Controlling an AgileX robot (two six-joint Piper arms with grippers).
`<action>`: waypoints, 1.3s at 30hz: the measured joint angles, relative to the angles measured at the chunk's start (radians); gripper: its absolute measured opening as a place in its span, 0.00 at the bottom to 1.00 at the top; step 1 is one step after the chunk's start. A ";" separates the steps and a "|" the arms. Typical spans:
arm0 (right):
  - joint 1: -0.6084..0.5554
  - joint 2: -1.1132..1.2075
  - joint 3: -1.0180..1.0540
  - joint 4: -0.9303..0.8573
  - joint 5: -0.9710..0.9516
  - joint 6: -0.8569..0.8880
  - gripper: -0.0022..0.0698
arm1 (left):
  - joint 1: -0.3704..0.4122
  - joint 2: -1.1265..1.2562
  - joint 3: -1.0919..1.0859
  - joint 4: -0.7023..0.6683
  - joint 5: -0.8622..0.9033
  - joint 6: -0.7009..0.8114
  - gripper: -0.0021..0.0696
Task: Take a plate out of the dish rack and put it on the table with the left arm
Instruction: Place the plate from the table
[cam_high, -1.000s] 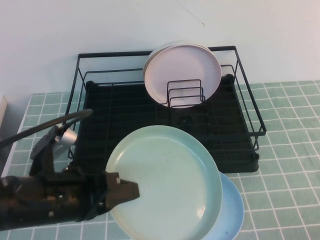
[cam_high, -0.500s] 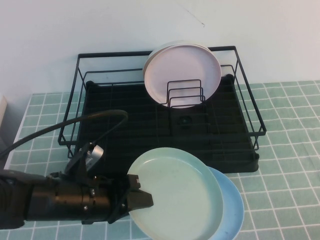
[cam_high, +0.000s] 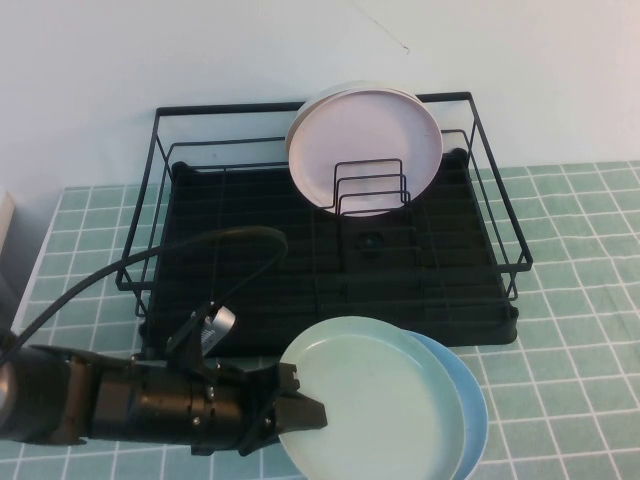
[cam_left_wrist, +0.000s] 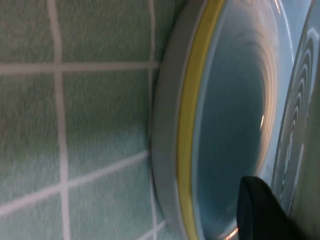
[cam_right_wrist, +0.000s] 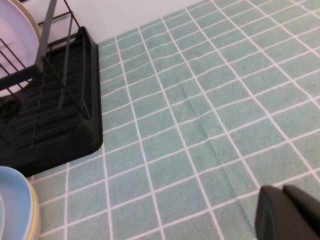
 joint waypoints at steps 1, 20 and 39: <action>0.000 0.000 0.000 0.000 0.000 0.000 0.03 | 0.000 0.008 -0.009 0.000 0.003 0.000 0.19; 0.000 0.000 0.000 0.000 0.000 0.000 0.03 | 0.000 0.028 -0.100 0.161 0.035 -0.063 0.64; 0.000 0.000 0.000 0.000 0.000 0.000 0.03 | -0.035 0.028 -0.262 0.403 -0.005 -0.181 0.64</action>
